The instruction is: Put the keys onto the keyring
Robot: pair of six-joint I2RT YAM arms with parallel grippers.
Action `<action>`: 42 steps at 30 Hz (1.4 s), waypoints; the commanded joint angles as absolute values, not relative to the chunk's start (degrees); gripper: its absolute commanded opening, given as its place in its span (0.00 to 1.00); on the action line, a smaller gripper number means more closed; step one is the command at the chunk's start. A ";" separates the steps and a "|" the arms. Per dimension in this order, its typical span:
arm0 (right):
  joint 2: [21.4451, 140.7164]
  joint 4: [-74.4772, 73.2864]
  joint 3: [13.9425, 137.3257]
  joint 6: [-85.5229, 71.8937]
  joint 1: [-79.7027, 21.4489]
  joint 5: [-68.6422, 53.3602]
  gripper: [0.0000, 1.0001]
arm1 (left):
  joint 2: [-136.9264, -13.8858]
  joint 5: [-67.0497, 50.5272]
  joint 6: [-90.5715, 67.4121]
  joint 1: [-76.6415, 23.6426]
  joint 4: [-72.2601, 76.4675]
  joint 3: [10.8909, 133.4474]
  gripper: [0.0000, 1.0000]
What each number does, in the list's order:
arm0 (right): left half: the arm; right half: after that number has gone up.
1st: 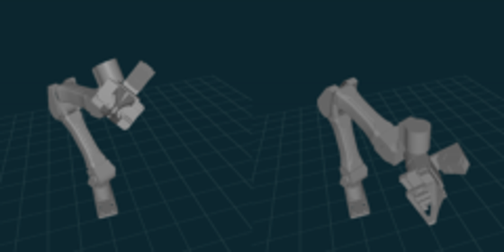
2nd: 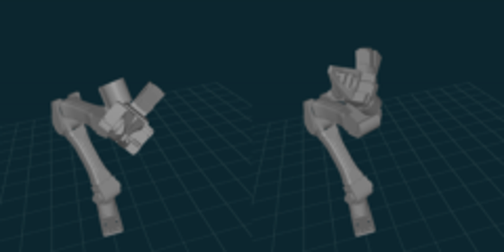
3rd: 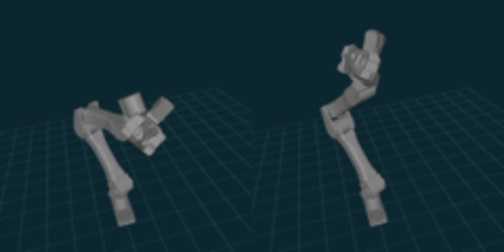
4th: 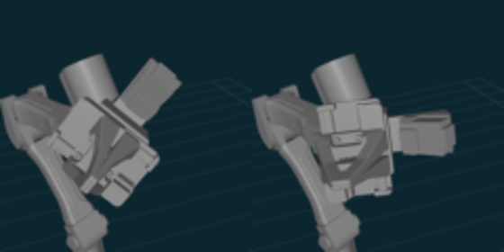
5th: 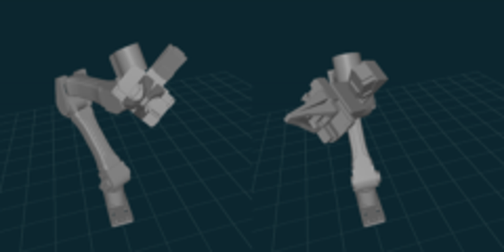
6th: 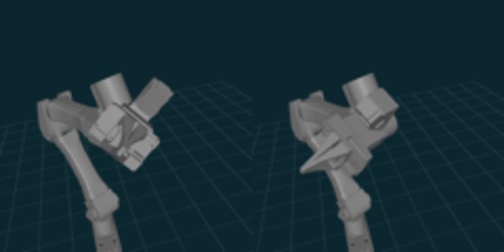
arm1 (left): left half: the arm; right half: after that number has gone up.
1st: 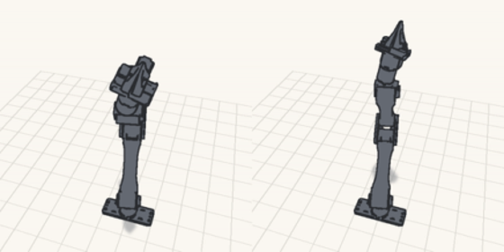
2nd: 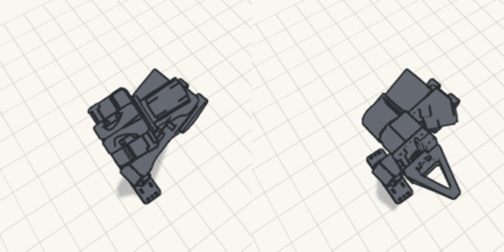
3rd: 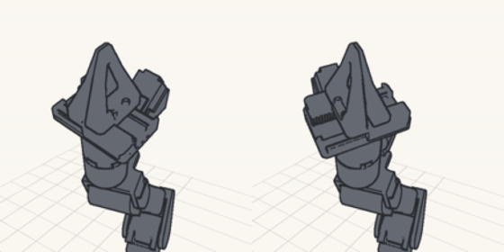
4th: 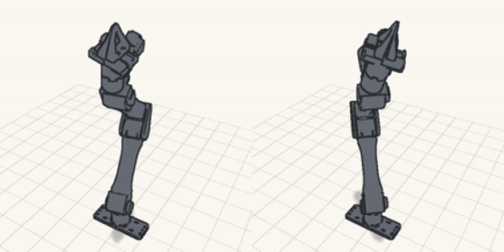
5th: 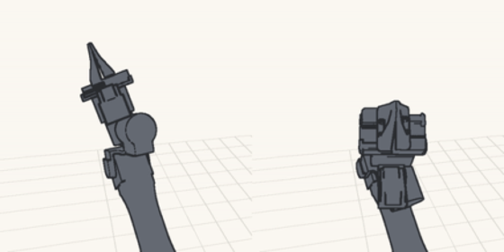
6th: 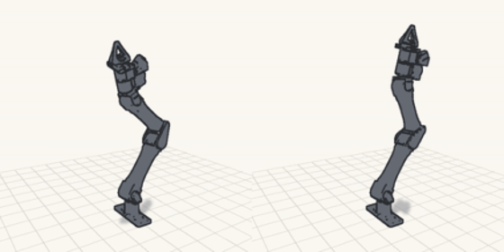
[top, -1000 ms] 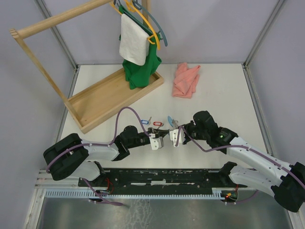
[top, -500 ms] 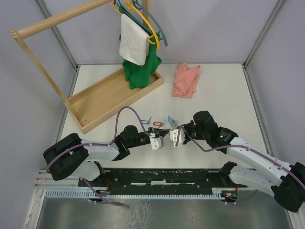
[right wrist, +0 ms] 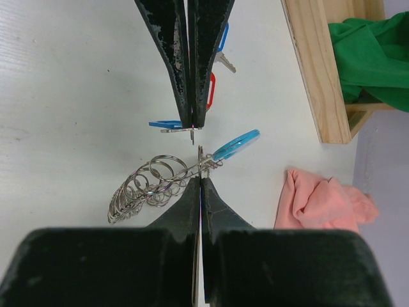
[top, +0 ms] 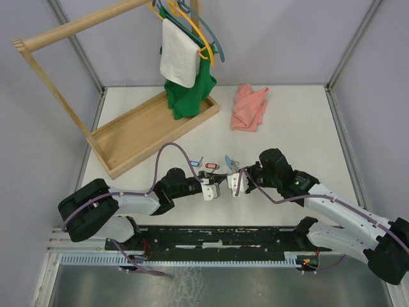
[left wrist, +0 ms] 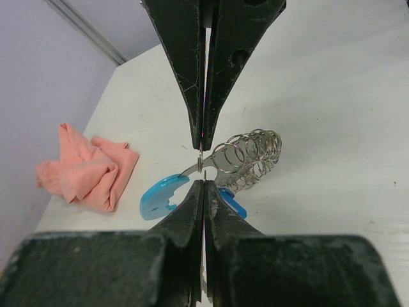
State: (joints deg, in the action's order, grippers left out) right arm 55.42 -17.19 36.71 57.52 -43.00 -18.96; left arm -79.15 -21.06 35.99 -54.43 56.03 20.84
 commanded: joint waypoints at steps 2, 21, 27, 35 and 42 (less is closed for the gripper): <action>54.16 -14.94 37.07 57.92 -42.85 -18.68 0.01 | -78.32 -20.58 35.20 -54.41 58.08 22.08 0.03; 54.44 -15.16 37.09 58.18 -42.85 -18.89 0.01 | -78.15 -20.20 35.07 -54.45 58.57 22.14 0.03; 54.40 -15.29 37.19 58.18 -42.81 -19.03 0.01 | -78.29 -20.61 34.81 -54.42 58.91 22.17 0.03; 54.54 -15.47 37.22 58.36 -42.85 -19.38 0.01 | -78.70 -20.59 34.72 -54.45 59.23 22.47 0.03; 54.53 -15.64 37.27 58.62 -42.80 -19.51 0.01 | -78.84 -20.30 34.63 -54.36 59.24 22.48 0.03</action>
